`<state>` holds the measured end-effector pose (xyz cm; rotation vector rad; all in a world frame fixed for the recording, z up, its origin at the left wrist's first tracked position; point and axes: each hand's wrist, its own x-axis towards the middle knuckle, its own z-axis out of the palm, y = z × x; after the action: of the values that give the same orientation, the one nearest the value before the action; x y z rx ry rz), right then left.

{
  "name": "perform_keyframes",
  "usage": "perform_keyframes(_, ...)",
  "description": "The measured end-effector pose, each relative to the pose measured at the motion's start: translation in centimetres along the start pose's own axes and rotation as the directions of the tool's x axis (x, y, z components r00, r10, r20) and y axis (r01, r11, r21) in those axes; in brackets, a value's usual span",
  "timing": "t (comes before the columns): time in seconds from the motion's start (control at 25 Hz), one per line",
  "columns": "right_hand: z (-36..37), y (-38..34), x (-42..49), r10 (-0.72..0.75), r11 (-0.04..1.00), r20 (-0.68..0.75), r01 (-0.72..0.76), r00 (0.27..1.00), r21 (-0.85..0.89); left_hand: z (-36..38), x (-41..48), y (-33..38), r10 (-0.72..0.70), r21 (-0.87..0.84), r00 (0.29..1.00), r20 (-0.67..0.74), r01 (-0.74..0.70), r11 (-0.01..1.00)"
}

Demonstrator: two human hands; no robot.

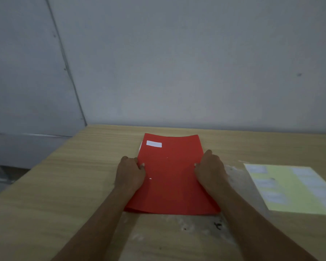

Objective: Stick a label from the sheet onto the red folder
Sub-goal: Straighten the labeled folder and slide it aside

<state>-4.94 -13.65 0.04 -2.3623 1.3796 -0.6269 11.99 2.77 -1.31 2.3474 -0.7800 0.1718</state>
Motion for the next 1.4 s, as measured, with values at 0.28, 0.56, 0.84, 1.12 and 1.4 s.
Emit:
perform_keyframes(0.28,6.4,-8.2,3.4,-0.198,0.98,0.049,0.197,0.979,0.027,-3.5,7.4,-7.5,-0.103,0.117,0.995,-0.007,0.103,0.988)
perform_keyframes(0.56,9.2,-9.5,5.5,-0.196,0.98,-0.013,0.197,0.98,0.015,-3.2,10.7,-9.0,-0.095,0.15,0.995,0.018,0.092,0.984)
perform_keyframes(0.84,9.4,-9.0,5.6,-0.2,0.979,-0.045,0.202,0.979,0.04,-2.5,10.7,-9.4,-0.049,0.198,0.999,0.004,0.048,0.979)
perform_keyframes(1.12,7.2,-7.1,4.4,-0.28,0.942,-0.019,0.278,0.96,0.19,-3.4,9.5,-8.1,0.047,0.189,0.991,-0.125,-0.022,0.982)
perform_keyframes(1.4,1.8,0.3,0.9,-0.424,0.905,0.008,0.424,0.905,0.035,0.5,-0.6,1.1,0.393,-0.026,0.916,0.076,-0.393,0.919)
